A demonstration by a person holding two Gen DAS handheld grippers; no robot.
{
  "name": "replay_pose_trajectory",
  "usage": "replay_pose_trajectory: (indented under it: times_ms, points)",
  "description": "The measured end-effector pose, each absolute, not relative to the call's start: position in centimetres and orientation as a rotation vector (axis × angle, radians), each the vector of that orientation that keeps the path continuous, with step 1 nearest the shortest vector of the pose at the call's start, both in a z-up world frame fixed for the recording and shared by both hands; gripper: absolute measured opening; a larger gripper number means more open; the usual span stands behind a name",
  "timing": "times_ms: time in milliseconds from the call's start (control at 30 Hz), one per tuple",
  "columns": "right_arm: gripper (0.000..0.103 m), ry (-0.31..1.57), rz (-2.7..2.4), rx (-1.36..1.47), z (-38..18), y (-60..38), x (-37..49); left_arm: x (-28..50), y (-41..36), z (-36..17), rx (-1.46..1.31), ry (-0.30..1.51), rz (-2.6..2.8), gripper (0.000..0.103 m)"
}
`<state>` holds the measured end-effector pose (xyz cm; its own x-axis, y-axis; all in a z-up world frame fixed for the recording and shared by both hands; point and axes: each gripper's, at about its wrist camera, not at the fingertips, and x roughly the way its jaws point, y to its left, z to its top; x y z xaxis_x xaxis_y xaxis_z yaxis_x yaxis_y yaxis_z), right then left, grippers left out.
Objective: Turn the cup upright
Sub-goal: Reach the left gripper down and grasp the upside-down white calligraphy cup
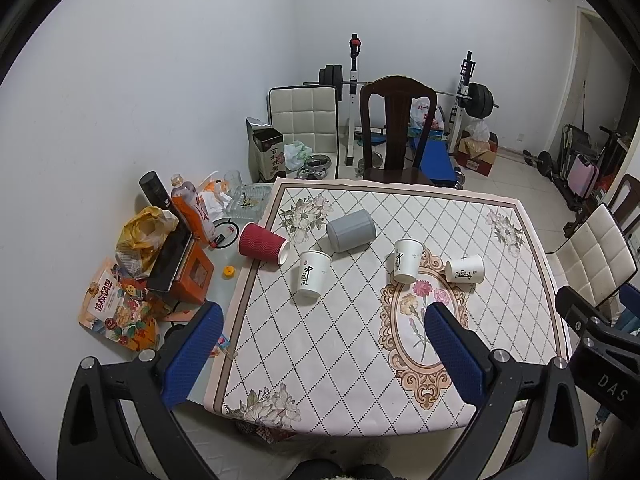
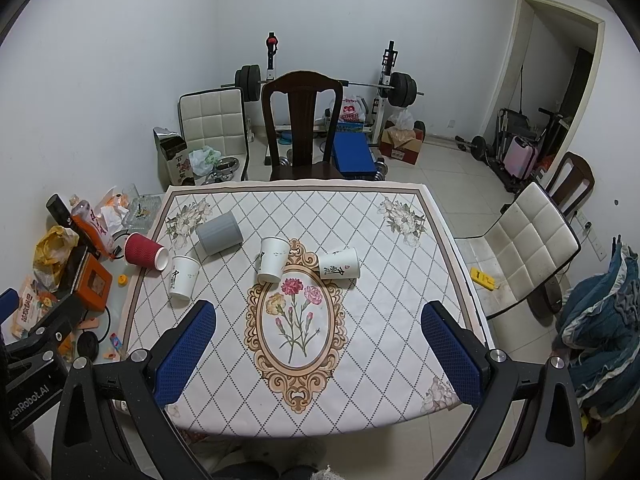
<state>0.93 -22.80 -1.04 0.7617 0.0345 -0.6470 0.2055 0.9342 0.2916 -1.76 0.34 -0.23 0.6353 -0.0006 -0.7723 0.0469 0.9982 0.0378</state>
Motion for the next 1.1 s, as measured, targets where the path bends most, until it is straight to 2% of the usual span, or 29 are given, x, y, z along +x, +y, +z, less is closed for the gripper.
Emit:
replay_pose_trajectory:
  times_ms: [200,367,800,1100]
  points:
    - [0.103,0.720,-0.092,0.371,-1.4,-22.6,1.5,-0.4,0.3,-0.9,0.060,0.907,-0.019,0.103]
    - [0.103,0.788,-0.096,0.378,-3.5,-21.8,4.9,2.5,0.6,-4.3,0.087,0.970,0.017,0.103]
    - [0.103,1.105,-0.064,0.410,-17.0,-16.5,19.1,12.3,3.4,-18.7,0.191,1.232,0.063,0.103]
    - [0.103,1.251,-0.066,0.375,-24.5,-12.2,26.7,18.9,4.7,-27.2,0.221,1.371,0.046,0.103]
